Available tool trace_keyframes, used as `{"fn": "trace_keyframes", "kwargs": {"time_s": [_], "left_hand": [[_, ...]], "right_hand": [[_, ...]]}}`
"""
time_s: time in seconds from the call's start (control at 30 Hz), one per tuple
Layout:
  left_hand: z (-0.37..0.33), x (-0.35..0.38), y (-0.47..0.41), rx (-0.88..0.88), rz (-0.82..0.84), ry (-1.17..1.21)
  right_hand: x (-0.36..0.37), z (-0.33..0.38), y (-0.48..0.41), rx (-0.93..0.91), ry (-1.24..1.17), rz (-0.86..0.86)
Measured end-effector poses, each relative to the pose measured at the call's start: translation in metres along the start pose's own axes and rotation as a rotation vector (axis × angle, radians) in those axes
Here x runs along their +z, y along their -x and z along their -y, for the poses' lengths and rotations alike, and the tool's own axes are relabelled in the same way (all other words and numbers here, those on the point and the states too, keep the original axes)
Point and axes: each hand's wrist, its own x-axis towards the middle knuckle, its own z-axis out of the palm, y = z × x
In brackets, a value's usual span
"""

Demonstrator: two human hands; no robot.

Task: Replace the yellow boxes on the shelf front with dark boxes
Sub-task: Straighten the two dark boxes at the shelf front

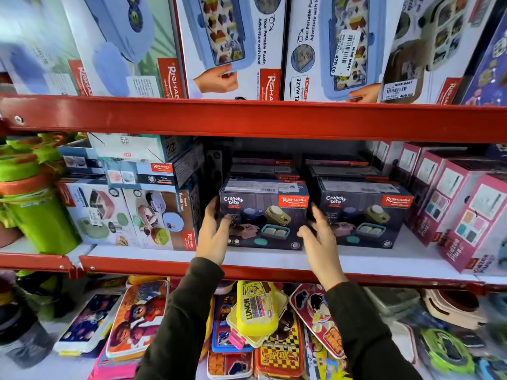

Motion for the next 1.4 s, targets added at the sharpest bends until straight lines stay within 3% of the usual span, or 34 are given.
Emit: {"fn": "trace_keyframes", "kwargs": {"time_s": [0.23, 0.97, 1.2, 1.3, 1.4], "left_hand": [[-0.004, 0.000, 0.009, -0.057, 0.017, 0.172], [-0.002, -0.012, 0.069, 0.024, -0.100, 0.158], [-0.006, 0.032, 0.100, 0.239, -0.479, 0.112], [-0.015, 0.063, 0.112, 0.359, -0.460, 0.076], [-0.029, 0.104, 0.127, 0.483, -0.323, 0.079]], "right_hand": [[0.000, 0.004, 0.009, 0.033, -0.266, 0.043], [-0.024, 0.004, 0.060, -0.018, -0.294, 0.115], [-0.056, -0.002, 0.058, -0.089, -0.318, -0.024], [-0.078, -0.007, 0.053, -0.093, -0.317, -0.050], [-0.103, -0.017, 0.046, -0.095, -0.309, -0.108]]}}
